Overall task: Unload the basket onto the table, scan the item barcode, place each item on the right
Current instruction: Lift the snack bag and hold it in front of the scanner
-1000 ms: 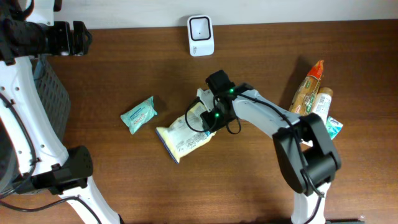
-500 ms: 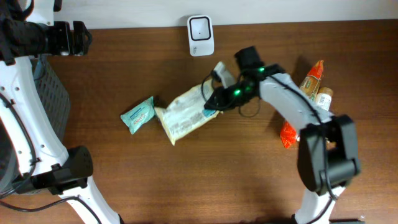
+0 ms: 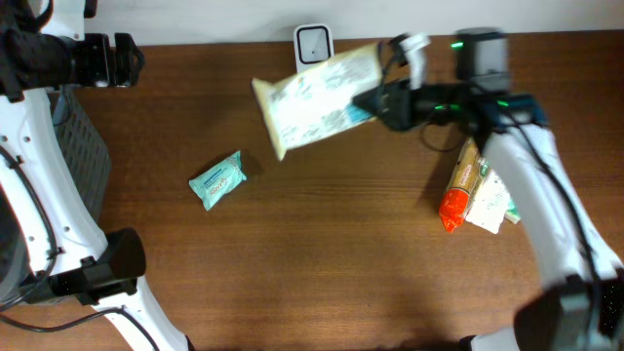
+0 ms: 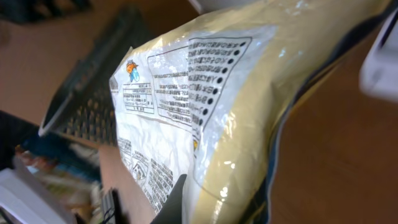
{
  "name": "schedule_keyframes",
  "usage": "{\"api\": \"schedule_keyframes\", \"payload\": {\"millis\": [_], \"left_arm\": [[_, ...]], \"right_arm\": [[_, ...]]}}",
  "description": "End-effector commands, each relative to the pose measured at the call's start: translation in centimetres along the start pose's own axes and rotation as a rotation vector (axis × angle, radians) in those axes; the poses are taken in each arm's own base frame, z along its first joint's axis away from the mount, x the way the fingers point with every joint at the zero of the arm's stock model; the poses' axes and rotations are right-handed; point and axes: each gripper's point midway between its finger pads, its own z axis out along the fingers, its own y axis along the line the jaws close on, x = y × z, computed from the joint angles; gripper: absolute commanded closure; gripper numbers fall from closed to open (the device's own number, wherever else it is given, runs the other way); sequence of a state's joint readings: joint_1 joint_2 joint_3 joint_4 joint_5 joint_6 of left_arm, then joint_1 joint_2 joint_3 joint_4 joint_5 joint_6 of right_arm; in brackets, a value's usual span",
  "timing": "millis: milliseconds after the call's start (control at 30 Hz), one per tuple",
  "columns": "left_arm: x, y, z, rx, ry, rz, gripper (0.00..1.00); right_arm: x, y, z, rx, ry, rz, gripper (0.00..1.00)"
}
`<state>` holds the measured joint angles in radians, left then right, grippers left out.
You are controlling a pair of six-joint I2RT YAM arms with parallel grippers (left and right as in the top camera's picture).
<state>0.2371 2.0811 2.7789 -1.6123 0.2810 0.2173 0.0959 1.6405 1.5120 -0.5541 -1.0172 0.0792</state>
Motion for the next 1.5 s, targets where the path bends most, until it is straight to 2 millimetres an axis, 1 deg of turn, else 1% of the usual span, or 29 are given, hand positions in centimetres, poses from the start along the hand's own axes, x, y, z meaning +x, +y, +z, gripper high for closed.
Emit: {"api": "schedule_keyframes", "payload": {"millis": [0, 33, 67, 100, 167, 367, 400, 467, 500, 567, 600, 633, 733, 800, 900, 933, 967, 1067, 1133, 1200, 1333, 1400, 1467], "left_arm": [[-0.2, -0.2, -0.5, 0.004, -0.015, 0.008, 0.01], [-0.2, -0.2, -0.5, 0.004, -0.015, 0.009, 0.01], [-0.2, -0.2, -0.5, 0.004, -0.015, 0.008, 0.01], [-0.2, -0.2, -0.5, 0.004, -0.015, 0.008, 0.01], [-0.2, -0.2, -0.5, 0.004, -0.015, 0.008, 0.01], [-0.2, -0.2, -0.5, 0.004, -0.015, 0.008, 0.01], [-0.2, -0.2, -0.5, 0.004, -0.015, 0.008, 0.01], [-0.2, -0.2, -0.5, 0.004, -0.015, 0.008, 0.01], [-0.2, -0.2, -0.5, 0.004, -0.015, 0.008, 0.01], [-0.2, -0.2, -0.5, 0.004, -0.015, 0.008, 0.01], [-0.2, -0.2, -0.5, 0.004, -0.015, 0.008, 0.01], [-0.2, -0.2, -0.5, 0.004, -0.015, 0.008, 0.01], [-0.2, -0.2, -0.5, 0.004, -0.015, 0.008, 0.01], [-0.2, -0.2, -0.5, 0.004, -0.015, 0.008, 0.01], [-0.2, -0.2, -0.5, 0.004, -0.015, 0.008, 0.01], [-0.2, -0.2, -0.5, 0.004, -0.015, 0.008, 0.01], [-0.2, -0.2, -0.5, 0.004, -0.015, 0.008, 0.01], [-0.2, -0.2, -0.5, 0.004, -0.015, 0.008, 0.01], [-0.2, -0.2, -0.5, 0.004, -0.015, 0.008, 0.01], [-0.2, -0.2, -0.5, 0.004, -0.015, 0.008, 0.01], [-0.2, -0.2, -0.5, 0.004, -0.015, 0.008, 0.01], [-0.2, -0.2, -0.5, 0.004, -0.015, 0.008, 0.01], [-0.2, -0.2, -0.5, 0.004, -0.015, 0.008, 0.01]], "right_arm": [[-3.5, 3.9, -5.4, 0.01, -0.129, -0.121, 0.96], [-4.1, 4.3, -7.1, 0.035, -0.163, -0.142, 0.96], [-4.5, 4.6, -8.2, 0.053, -0.186, -0.157, 0.96], [-4.7, 4.9, -9.0, 0.066, -0.202, -0.167, 0.96], [-5.0, 5.3, -9.9, 0.08, -0.222, -0.181, 0.96], [-5.2, 5.2, -10.2, 0.091, -0.23, -0.188, 0.96], [-5.3, 4.5, -10.2, 0.13, -0.236, -0.167, 0.96], [-5.4, 2.1, -10.0, 0.252, -0.242, -0.109, 0.96], [-5.3, 1.0, -9.5, 0.308, -0.234, -0.095, 0.96], [-5.0, -1.2, -7.6, 0.439, -0.205, -0.114, 0.96], [-5.0, -2.8, -6.5, 0.562, -0.193, -0.135, 0.96], [-5.3, -3.9, -6.0, 0.658, -0.198, -0.151, 0.96], [-7.0, -6.4, -3.6, 0.969, -0.166, -0.419, 0.96], [-7.7, -7.5, -2.0, 1.068, -0.125, -0.572, 0.96], [-8.4, -9.7, 2.1, 1.153, -0.026, -0.854, 0.96], [-8.3, -10.6, 3.3, 1.182, 0.007, -0.925, 0.96], [-8.3, -12.3, 5.0, 1.274, 0.058, -1.034, 0.96], [-8.5, -14.6, 6.7, 1.428, 0.082, -1.164, 0.96], [-9.0, -15.4, 7.9, 1.52, 0.055, -1.271, 0.96], [-8.9, -15.8, 8.9, 1.552, 0.05, -1.355, 0.96], [-8.0, -17.0, 10.3, 1.529, 0.064, -1.405, 0.96], [-8.5, -16.4, 10.5, 1.513, 0.026, -1.421, 0.96], [-9.3, -15.6, 10.4, 1.505, -0.041, -1.439, 0.96]]}}
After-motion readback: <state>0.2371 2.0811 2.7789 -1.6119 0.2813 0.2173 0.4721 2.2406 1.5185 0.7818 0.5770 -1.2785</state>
